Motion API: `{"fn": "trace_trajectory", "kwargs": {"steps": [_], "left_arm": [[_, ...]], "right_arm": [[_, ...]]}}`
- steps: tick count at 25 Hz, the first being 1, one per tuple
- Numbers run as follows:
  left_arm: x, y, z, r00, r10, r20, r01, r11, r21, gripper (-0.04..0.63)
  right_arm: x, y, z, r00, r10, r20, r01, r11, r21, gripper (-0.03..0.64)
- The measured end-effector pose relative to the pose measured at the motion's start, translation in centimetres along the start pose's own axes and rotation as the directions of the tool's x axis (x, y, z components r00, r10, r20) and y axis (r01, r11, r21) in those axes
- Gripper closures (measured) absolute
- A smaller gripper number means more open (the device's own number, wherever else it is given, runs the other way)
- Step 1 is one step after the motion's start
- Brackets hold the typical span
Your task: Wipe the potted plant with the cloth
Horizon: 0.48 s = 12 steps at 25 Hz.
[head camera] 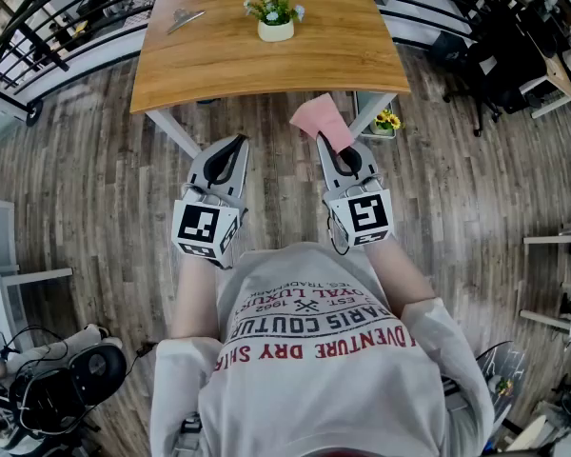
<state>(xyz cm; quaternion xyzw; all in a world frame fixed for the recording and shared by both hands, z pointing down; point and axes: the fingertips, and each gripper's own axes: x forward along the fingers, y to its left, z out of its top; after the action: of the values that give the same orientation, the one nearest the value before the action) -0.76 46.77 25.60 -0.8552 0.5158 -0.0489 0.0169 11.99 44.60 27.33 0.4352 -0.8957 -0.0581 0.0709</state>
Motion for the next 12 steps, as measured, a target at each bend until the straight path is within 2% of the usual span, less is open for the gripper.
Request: {"fn": "trace_trajectory", "kwargs": {"steps": [12], "left_arm": [[0.6, 2.5, -0.7, 1.000, 0.009, -0.010, -0.010, 0.998, -0.054, 0.578]], "right_arm": [[1.7, 0.4, -0.1, 1.000, -0.009, -0.012, 0.009, 1.000, 0.014, 0.581]]}}
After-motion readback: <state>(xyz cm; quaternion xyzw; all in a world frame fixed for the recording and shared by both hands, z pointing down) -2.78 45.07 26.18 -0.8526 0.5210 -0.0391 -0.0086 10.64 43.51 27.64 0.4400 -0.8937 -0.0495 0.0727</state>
